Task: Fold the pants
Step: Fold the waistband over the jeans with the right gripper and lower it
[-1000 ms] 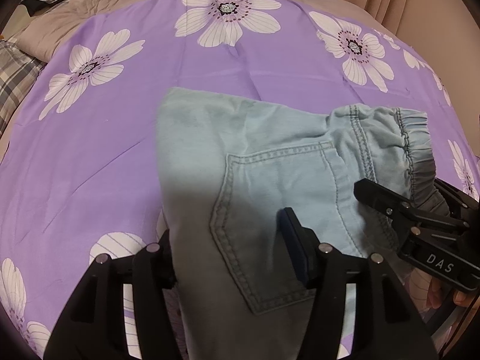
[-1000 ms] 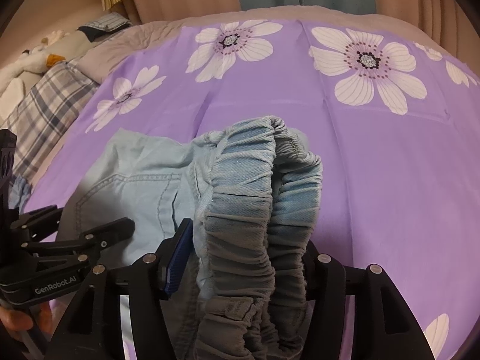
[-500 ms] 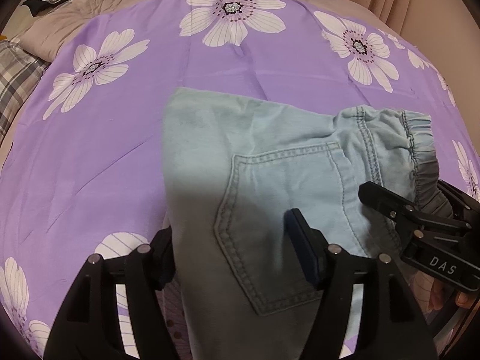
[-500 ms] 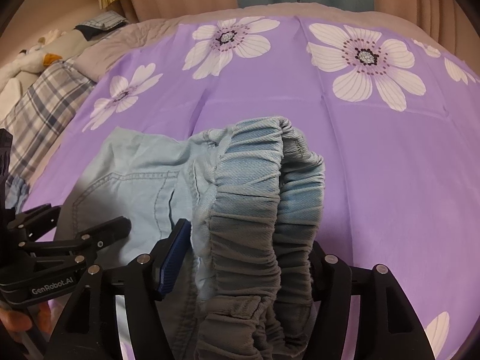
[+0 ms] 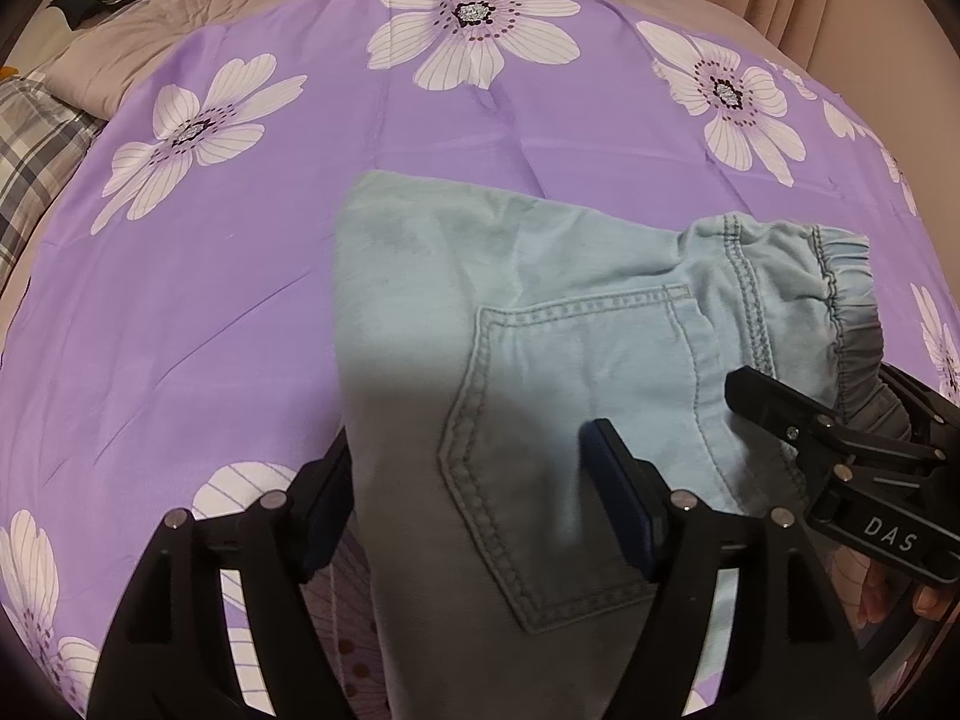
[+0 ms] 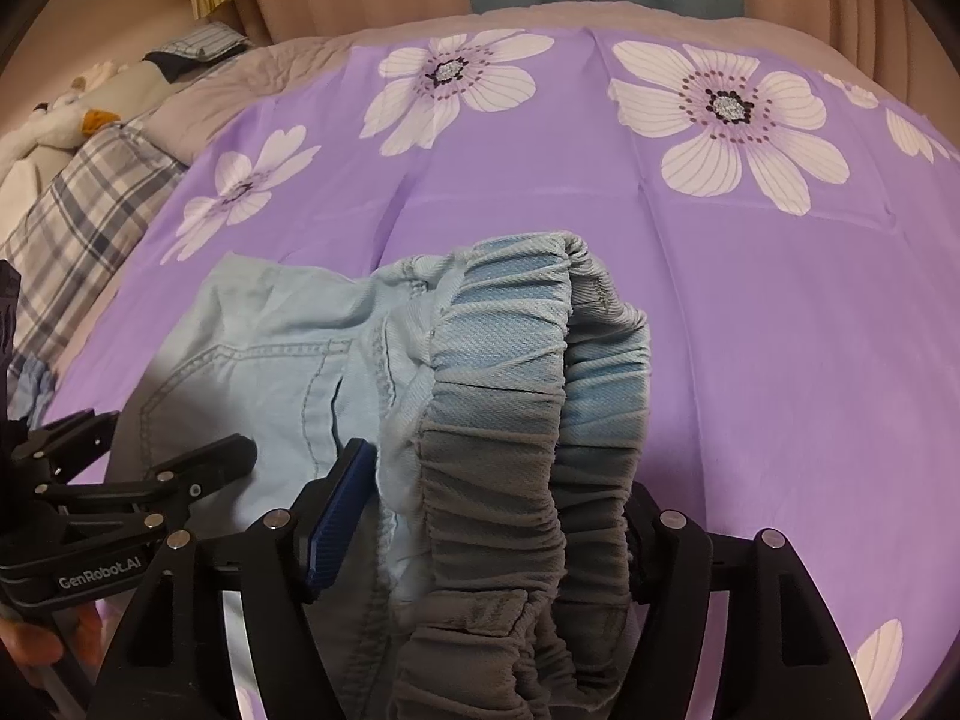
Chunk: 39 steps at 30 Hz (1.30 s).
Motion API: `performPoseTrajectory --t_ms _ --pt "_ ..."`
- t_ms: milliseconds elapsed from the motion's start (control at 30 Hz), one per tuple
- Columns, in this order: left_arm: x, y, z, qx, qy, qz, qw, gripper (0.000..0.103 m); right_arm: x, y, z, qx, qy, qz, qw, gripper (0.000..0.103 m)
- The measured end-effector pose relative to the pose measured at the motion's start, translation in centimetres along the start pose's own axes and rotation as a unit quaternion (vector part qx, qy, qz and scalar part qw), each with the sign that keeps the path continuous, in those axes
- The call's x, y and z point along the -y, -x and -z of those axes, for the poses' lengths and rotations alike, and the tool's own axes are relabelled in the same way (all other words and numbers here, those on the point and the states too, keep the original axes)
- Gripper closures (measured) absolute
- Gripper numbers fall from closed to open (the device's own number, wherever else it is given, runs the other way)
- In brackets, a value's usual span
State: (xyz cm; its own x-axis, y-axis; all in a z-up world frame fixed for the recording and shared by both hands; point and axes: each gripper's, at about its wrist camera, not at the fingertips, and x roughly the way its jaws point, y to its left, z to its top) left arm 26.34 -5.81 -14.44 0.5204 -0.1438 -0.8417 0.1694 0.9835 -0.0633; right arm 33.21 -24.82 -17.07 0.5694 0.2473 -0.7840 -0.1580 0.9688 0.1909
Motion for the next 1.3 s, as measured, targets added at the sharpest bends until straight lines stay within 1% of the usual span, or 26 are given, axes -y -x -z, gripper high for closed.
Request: performPoseTrajectory --t_ms 700,800,900,1167,1300 --pt "-0.01 0.09 -0.01 -0.004 -0.001 -0.008 1.0 0.028 0.0 0.01 0.03 -0.005 -0.003 0.003 1.0 0.031" --pt "-0.04 0.1 0.03 -0.004 -0.002 -0.015 0.9999 0.023 0.01 0.02 0.02 -0.008 -0.003 0.005 1.0 0.03" --pt "-0.15 0.13 0.07 -0.006 0.001 -0.014 0.9999 0.023 -0.05 0.07 0.09 -0.01 -0.006 0.007 1.0 0.028" --pt "-0.12 0.18 0.1 -0.008 0.001 -0.016 0.9998 0.023 -0.19 0.21 0.13 -0.015 -0.007 0.013 1.0 0.027" --pt "-0.13 0.13 0.12 -0.01 0.003 -0.018 0.9998 0.02 -0.26 0.16 0.08 -0.02 -0.006 0.018 1.0 0.023"
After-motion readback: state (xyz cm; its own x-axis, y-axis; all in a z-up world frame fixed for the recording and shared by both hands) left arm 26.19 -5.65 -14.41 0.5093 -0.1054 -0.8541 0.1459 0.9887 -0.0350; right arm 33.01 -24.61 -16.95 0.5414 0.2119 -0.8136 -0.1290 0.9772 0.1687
